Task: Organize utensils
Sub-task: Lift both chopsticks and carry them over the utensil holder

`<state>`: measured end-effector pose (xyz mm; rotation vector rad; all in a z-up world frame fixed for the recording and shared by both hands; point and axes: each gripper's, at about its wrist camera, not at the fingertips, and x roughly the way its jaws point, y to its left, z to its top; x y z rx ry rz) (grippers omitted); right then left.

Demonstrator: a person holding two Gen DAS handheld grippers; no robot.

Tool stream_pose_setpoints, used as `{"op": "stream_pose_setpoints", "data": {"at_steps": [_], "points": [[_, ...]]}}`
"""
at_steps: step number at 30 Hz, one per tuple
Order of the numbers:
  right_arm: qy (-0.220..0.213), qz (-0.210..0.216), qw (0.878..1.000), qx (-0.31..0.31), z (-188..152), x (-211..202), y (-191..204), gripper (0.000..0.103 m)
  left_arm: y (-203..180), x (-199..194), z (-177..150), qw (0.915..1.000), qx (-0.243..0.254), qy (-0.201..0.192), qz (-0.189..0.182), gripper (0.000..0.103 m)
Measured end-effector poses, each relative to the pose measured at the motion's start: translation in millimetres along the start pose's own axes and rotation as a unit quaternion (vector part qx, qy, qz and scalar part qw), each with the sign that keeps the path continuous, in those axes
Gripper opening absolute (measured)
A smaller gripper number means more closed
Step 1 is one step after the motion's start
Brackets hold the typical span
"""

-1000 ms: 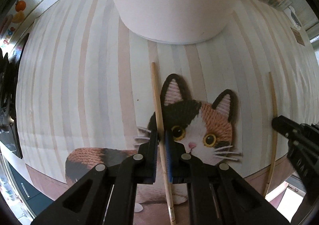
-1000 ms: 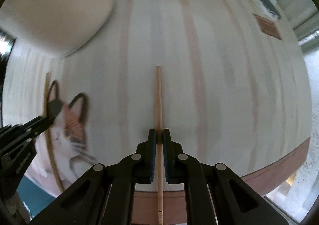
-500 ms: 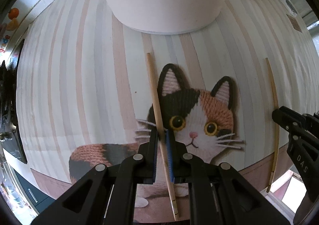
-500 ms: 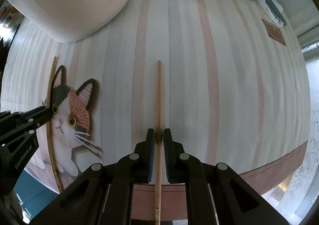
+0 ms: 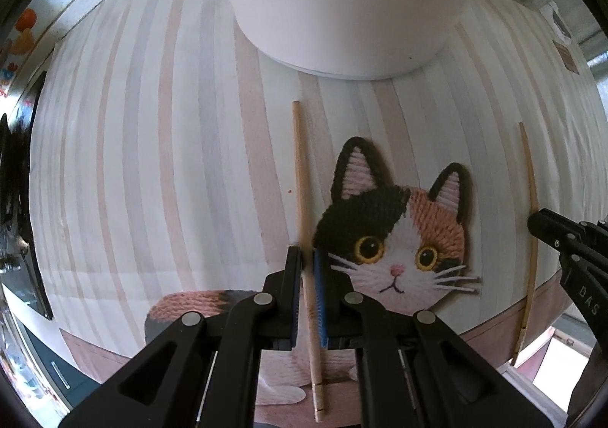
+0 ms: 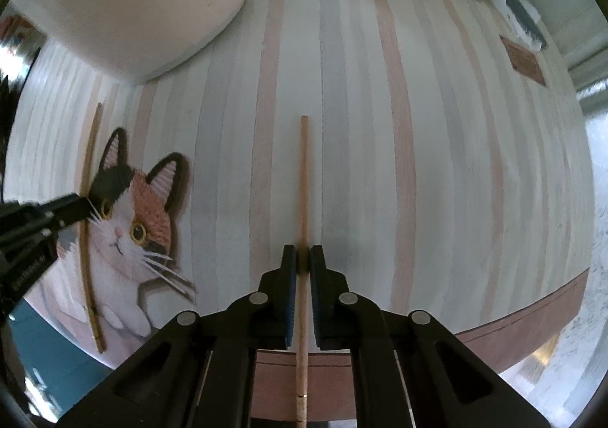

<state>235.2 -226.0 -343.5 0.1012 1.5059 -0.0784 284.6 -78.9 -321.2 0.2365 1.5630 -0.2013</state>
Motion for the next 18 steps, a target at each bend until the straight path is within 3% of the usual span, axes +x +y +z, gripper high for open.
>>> {"op": "stream_pose_setpoints", "data": {"at_steps": [8, 18], "points": [[0.011, -0.007, 1.000, -0.003, 17, 2, 5, 0.008, 14, 2, 24, 0.9996, -0.020, 0.010, -0.017, 0.007], [-0.010, -0.030, 0.999, -0.017, 20, -3, 25, 0.008, 14, 0, 22, 0.9995, -0.029, -0.007, -0.010, 0.006]]}}
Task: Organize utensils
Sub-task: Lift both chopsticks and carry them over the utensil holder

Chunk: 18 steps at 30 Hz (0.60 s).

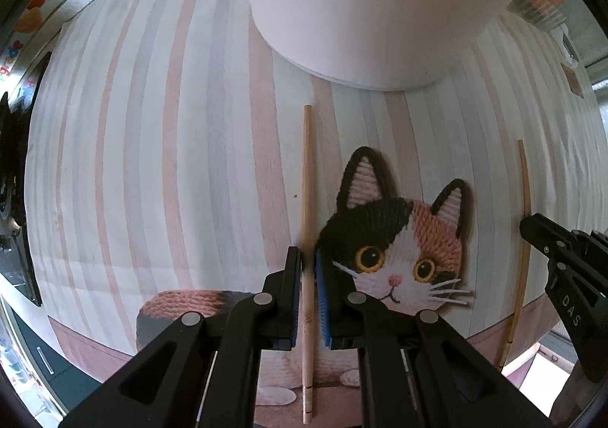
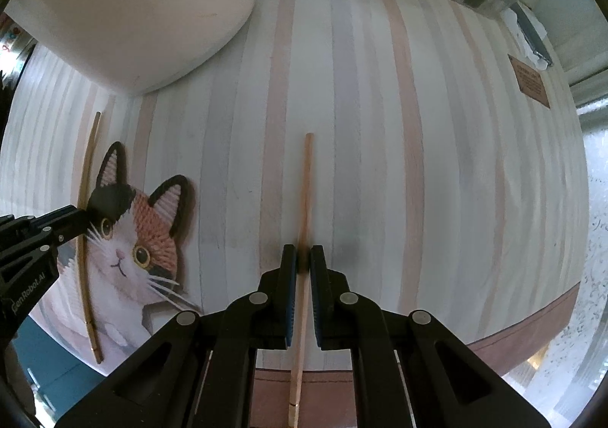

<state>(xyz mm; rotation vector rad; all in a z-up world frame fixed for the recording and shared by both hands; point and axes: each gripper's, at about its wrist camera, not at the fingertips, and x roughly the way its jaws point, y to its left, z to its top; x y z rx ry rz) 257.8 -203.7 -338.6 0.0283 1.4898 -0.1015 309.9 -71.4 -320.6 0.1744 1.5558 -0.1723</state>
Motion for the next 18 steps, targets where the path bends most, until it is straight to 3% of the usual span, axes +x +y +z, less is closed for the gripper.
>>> {"op": "stream_pose_setpoints", "data": {"at_steps": [7, 18], "points": [[-0.032, 0.024, 0.998, 0.040, -17, -13, -19, 0.007, -10, -26, -22, 0.9986, -0.006, -0.050, 0.018, 0.004], [-0.119, 0.044, 0.990, 0.068, -23, -77, -53, 0.007, -22, -118, -46, 0.9878, -0.009, -0.154, -0.018, 0.004]]}}
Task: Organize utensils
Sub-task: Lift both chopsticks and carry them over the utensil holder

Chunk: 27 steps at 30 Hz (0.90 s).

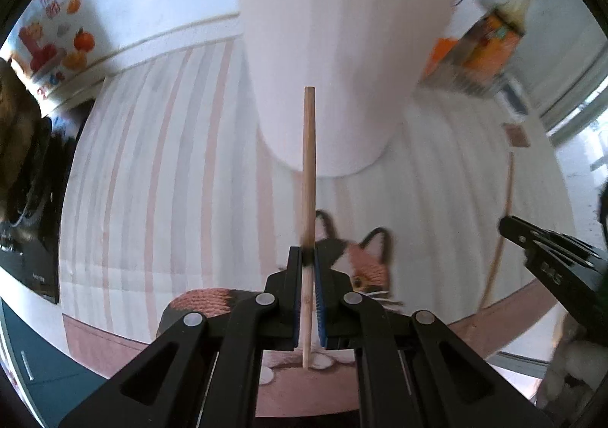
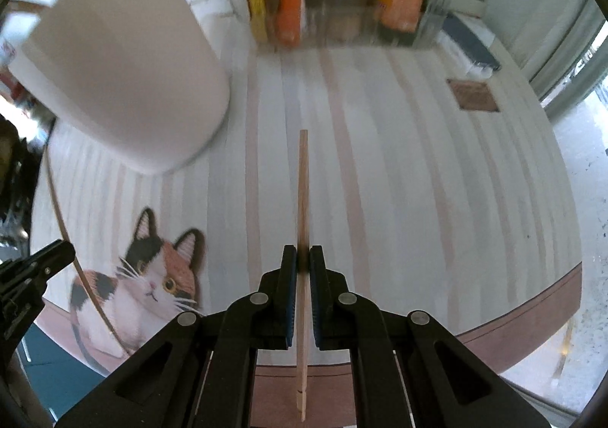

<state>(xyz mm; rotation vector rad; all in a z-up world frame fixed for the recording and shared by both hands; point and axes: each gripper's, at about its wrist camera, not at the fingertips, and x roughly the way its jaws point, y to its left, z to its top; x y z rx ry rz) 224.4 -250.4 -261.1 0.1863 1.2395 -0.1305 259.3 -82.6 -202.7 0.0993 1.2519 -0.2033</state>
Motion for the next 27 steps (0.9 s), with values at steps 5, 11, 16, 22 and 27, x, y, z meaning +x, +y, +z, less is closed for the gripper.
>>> {"op": "stream_pose_setpoints", "data": {"at_steps": [5, 11, 16, 22, 27], "points": [[-0.030, 0.012, 0.999, 0.017, 7, -26, -14, 0.007, -22, -29, 14, 0.9991, 0.022, -0.031, -0.019, 0.003], [-0.073, 0.014, 0.996, 0.046, 22, -51, -36, 0.007, -56, -53, 38, 0.9956, 0.046, -0.065, -0.049, 0.003], [-0.110, 0.019, 0.988, 0.105, 46, -78, -74, 0.007, -93, -79, 69, 0.9892, 0.070, -0.109, -0.069, 0.003], [-0.157, 0.025, 0.974, 0.159, 75, -115, -116, 0.007, -106, -128, 113, 0.9797, 0.063, -0.170, -0.087, 0.000], [-0.196, 0.034, 0.965, 0.168, 98, -150, -128, 0.007, -98, -170, 139, 0.9704, 0.057, -0.216, -0.092, 0.000]]}}
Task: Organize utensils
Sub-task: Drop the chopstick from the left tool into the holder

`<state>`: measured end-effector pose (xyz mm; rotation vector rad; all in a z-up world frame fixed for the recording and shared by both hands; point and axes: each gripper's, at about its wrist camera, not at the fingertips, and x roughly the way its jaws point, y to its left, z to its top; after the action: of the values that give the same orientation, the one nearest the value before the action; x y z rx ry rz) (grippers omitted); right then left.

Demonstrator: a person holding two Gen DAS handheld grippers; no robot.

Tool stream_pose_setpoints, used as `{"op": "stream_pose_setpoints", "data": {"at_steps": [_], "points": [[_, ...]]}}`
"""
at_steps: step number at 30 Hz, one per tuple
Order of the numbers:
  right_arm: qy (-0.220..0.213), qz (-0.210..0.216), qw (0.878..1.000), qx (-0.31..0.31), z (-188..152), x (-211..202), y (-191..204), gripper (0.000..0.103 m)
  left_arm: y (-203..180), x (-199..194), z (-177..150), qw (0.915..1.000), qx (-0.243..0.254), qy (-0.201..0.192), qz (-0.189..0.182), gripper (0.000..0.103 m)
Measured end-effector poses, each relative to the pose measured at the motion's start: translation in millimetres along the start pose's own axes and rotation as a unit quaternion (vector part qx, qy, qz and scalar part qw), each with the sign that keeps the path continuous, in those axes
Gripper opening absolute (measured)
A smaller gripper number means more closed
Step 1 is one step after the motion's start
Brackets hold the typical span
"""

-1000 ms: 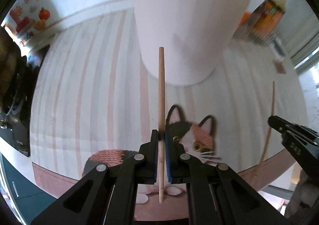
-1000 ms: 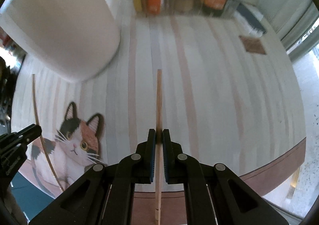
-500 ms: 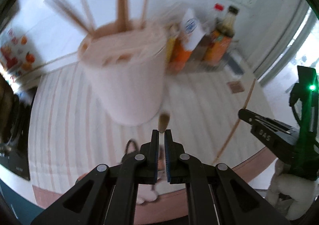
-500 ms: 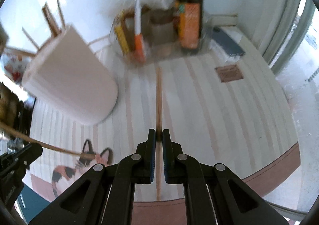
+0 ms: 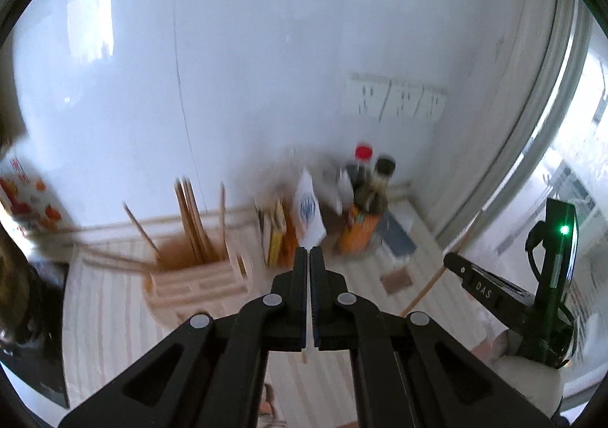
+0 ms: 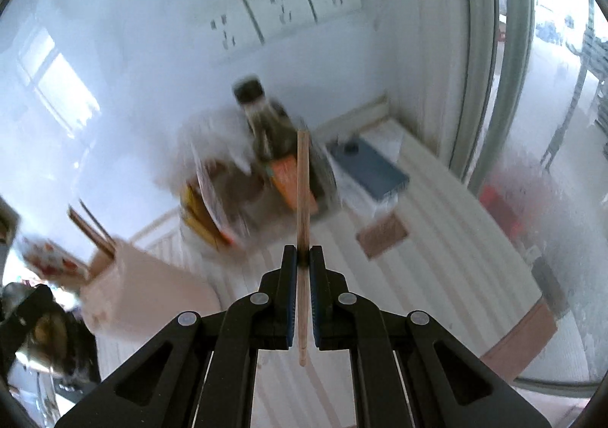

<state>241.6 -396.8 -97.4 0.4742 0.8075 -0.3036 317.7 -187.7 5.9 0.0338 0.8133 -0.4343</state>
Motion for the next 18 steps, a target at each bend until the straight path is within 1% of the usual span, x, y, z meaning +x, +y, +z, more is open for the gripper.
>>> {"op": "stream_pose_setpoints", "data": {"at_steps": [2, 3, 4, 6, 7, 8, 9, 10, 12, 13, 14, 16, 18], "points": [[-0.005, 0.012, 1.000, -0.006, 10, -7, 7, 0.007, 7, -6, 5, 1.0000, 0.001, -0.001, -0.004, 0.001], [0.000, 0.017, 1.000, -0.011, 13, -8, 11, 0.007, 11, -7, 4, 1.0000, -0.002, -0.001, -0.004, 0.002], [0.011, 0.023, 0.999, -0.020, 13, -5, 15, 0.007, 16, -6, 0, 1.0000, -0.006, 0.002, -0.006, 0.005], [0.039, 0.027, 0.998, -0.035, 5, 5, 17, 0.007, 24, 6, -14, 0.9996, -0.015, 0.022, -0.003, 0.021], [0.065, 0.026, 0.996, -0.046, -4, 17, 17, 0.007, 28, 18, -25, 0.9990, -0.022, 0.038, 0.003, 0.044], [0.087, 0.026, 0.995, -0.050, -13, 28, 14, 0.007, 31, 27, -35, 0.9982, -0.029, 0.051, 0.008, 0.060], [0.110, 0.025, 0.992, -0.053, -22, 40, 11, 0.007, 33, 40, -49, 0.9967, -0.043, 0.068, 0.009, 0.060], [0.148, 0.022, 0.987, -0.057, -35, 60, 5, 0.007, 34, 57, -64, 0.9944, -0.055, 0.090, 0.006, 0.060], [0.197, 0.018, 0.979, -0.051, -54, 87, -7, 0.007, 30, 87, -89, 0.9887, -0.063, 0.135, 0.012, 0.060], [0.223, 0.014, 0.973, -0.049, -65, 101, -15, 0.007, 27, 101, -99, 0.9861, -0.066, 0.152, 0.011, 0.060], [0.243, 0.007, 0.969, -0.046, -74, 113, -24, 0.007, 22, 121, -111, 0.9824, -0.067, 0.174, 0.013, 0.060], [0.275, -0.010, 0.960, -0.046, -90, 133, -40, 0.007, 12, 148, -124, 0.9777, -0.059, 0.200, 0.026, 0.060], [0.289, -0.022, 0.956, -0.049, -100, 143, -54, 0.007, 2, 174, -132, 0.9734, -0.050, 0.220, 0.040, 0.060]]}}
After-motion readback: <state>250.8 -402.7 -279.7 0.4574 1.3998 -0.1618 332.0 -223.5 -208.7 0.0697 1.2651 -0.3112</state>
